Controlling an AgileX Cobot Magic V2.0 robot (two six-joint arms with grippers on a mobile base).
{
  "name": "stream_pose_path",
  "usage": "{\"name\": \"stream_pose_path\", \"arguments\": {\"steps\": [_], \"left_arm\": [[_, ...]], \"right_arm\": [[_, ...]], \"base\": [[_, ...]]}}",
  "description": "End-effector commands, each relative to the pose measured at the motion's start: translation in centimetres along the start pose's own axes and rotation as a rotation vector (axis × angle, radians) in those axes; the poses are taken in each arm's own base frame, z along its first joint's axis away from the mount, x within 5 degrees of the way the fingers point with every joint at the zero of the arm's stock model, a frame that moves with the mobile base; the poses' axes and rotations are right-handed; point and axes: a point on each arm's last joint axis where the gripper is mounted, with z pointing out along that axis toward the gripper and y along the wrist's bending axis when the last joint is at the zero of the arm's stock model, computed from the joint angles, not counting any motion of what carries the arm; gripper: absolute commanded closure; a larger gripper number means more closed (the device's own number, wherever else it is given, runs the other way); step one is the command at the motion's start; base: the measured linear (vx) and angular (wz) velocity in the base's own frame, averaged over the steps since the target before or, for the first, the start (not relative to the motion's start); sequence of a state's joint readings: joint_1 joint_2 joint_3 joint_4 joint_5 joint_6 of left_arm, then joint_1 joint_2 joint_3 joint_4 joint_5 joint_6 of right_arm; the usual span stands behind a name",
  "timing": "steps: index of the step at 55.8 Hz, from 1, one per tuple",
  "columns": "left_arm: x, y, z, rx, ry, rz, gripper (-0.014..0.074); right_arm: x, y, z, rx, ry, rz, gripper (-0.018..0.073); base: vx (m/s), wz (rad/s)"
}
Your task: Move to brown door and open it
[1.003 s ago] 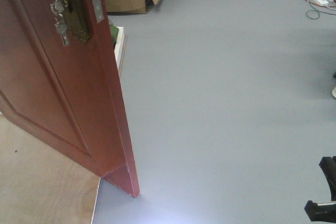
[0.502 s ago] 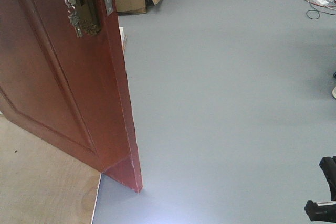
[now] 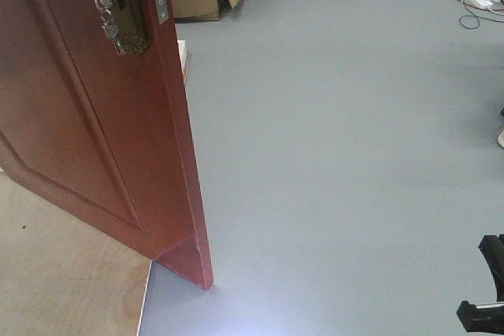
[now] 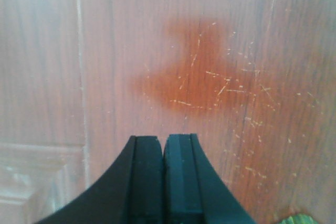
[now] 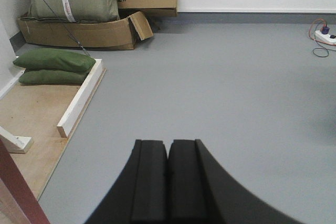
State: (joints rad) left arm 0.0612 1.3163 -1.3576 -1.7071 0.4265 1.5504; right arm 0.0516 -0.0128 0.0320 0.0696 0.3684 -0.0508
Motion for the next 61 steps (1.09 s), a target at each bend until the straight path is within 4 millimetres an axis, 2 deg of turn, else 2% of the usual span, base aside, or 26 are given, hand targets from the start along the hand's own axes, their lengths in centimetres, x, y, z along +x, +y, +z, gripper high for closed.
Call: {"name": "stream_pose_path", "arguments": {"steps": [1,61], "left_arm": [[-1.87,-1.03,-0.68,0.035,-0.071,-0.044,0.053],[-1.87,-1.03,-0.68,0.035,-0.071,-0.044,0.053]], "right_arm": [[-0.59,-0.04,-0.01,0.003,-0.079,-0.01,0.0559],[-0.59,-0.04,-0.01,0.003,-0.079,-0.01,0.0559]], "base": [[0.0,0.0],[0.04,-0.02]]}}
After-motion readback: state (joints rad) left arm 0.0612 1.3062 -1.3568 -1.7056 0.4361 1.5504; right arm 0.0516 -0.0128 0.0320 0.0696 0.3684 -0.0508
